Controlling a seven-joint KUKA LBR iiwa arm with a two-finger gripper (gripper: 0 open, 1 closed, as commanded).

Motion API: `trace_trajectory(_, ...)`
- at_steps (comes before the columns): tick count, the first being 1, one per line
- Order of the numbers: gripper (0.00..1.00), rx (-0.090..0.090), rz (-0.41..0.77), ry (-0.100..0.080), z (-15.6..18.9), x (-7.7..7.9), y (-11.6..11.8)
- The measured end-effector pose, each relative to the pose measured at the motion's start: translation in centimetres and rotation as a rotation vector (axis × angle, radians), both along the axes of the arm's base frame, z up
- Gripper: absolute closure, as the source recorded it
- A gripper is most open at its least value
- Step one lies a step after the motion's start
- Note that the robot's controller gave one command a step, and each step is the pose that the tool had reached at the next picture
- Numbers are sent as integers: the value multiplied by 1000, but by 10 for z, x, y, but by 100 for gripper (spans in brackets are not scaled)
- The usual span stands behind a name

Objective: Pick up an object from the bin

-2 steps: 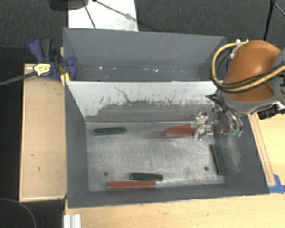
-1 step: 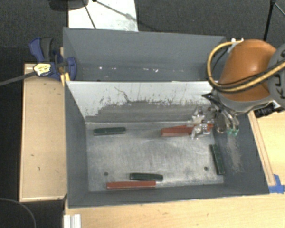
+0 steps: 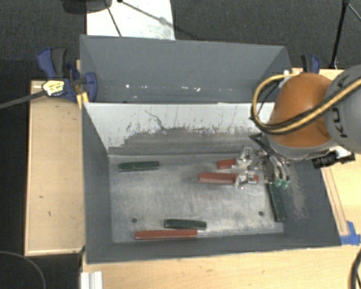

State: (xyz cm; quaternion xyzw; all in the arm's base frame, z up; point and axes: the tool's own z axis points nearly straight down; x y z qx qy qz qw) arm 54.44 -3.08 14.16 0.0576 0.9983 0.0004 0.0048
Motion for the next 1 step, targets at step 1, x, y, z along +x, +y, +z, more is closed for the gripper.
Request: trace_trajectory(1,100,0,-86,-3,155,16,-25)
